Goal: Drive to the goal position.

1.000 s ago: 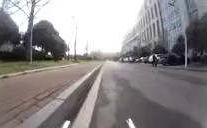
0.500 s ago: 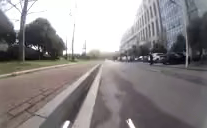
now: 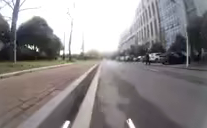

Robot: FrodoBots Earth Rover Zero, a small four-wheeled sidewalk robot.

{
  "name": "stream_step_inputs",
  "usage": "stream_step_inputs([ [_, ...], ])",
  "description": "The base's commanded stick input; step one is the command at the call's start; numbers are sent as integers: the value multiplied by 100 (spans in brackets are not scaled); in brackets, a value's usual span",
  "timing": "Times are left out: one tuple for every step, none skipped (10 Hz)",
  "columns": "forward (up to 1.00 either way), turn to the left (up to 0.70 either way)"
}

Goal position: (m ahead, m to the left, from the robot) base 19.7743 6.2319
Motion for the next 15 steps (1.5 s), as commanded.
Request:
stream_step_inputs([
  [67, -2],
  [67, -12],
  [67, -13],
  [67, -13],
  [67, -13],
  [67, -13],
  [67, -13],
  [67, -13],
  [67, -13],
  [67, -13],
  [67, -13],
  [67, -13],
  [67, -13],
  [67, -13],
  [67, 0],
])
